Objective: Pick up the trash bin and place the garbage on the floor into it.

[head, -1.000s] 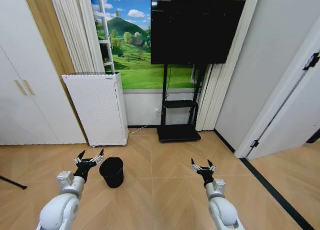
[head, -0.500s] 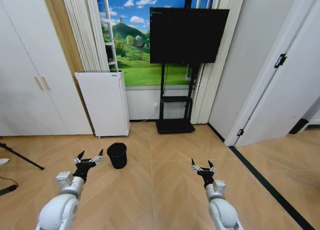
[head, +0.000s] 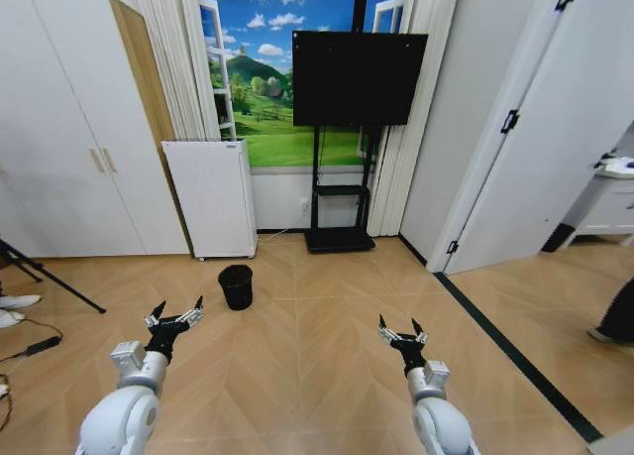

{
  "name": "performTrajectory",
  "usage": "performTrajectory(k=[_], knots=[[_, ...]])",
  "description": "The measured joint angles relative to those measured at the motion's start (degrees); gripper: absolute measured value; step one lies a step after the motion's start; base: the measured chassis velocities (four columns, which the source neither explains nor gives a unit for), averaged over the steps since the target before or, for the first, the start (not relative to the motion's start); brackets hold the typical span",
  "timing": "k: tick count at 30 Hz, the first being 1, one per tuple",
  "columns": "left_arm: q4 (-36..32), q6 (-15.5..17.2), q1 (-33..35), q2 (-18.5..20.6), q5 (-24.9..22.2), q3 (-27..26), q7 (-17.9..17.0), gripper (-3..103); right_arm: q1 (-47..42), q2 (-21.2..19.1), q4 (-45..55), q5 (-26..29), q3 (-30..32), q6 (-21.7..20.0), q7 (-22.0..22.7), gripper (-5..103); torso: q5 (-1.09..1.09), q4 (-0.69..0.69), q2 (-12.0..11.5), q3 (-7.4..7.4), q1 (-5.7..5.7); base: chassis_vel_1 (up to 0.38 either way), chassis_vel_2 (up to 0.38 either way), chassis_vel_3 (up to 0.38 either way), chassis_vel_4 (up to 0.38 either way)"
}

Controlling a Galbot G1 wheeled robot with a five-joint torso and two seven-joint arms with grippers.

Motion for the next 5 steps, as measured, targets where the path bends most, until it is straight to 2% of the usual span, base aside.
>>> performTrajectory(k=[5], knots=[[-0.1,-0.3,0.0,0.1,-0.1,-0.3,0.0,100,-0.2,0.0,0.3,-0.8,0.7,-0.7,0.7,100,0.00,0.02,0.0,0.00,0.03,-0.050,0.075,0.084,-0.049]])
